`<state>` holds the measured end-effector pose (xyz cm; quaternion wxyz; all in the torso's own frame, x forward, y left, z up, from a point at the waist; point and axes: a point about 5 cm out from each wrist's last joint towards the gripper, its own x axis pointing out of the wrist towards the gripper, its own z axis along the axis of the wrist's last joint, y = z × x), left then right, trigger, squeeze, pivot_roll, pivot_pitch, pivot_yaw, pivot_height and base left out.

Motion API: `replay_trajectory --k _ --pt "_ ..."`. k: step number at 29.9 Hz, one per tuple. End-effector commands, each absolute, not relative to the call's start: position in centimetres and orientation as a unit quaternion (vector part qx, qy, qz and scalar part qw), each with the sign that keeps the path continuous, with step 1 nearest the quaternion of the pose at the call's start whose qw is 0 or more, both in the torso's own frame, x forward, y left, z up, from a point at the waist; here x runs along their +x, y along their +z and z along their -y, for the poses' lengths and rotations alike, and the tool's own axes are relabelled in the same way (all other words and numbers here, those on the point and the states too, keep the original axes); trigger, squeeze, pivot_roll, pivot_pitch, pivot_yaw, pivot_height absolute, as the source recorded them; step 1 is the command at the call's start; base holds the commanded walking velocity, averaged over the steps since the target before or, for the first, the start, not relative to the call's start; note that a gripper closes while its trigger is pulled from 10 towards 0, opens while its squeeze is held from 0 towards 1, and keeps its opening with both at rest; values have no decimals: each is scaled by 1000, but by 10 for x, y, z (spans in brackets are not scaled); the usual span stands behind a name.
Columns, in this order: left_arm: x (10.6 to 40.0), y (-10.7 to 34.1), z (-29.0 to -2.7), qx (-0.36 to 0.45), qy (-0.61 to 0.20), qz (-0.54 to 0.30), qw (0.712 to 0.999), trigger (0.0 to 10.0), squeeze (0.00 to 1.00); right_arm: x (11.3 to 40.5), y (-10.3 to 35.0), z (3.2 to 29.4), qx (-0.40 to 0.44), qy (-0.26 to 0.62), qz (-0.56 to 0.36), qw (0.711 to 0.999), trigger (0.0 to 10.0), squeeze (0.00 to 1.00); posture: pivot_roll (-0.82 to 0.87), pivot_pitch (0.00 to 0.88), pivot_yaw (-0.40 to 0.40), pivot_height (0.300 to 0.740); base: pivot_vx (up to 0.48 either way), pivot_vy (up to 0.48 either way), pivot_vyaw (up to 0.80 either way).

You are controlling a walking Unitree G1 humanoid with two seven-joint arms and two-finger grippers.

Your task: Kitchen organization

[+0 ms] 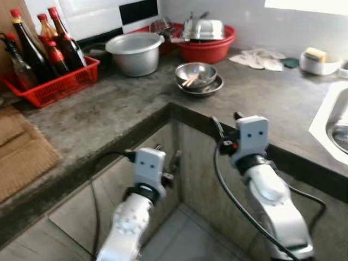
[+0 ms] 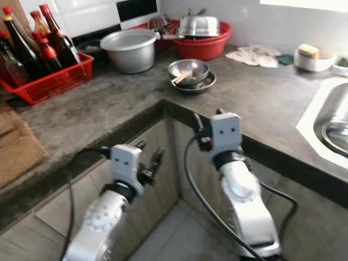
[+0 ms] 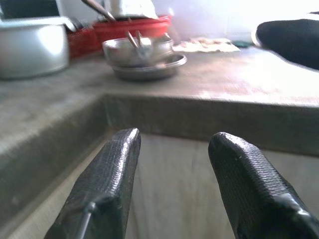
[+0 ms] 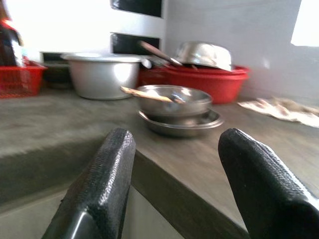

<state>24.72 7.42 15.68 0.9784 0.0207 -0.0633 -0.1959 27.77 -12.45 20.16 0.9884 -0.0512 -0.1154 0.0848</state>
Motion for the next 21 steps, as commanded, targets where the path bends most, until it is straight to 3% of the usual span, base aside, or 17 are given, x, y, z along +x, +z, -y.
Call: replay_trajectory --k 1,5,21 --pt "247 157 -81 29 -184 65 980 10000 0 276 199 114 -55 112 113 986 10000 0 91 39 29 740 319 0 800" --pt "247 154 -83 31 -184 61 981 10000 0 276 188 112 -62 124 85 987 10000 0 90 36 29 740 314 0 719" --pt "243 140 -85 34 -186 44 981 10000 0 277 199 115 -48 110 119 986 10000 0 85 23 28 740 319 0 0"
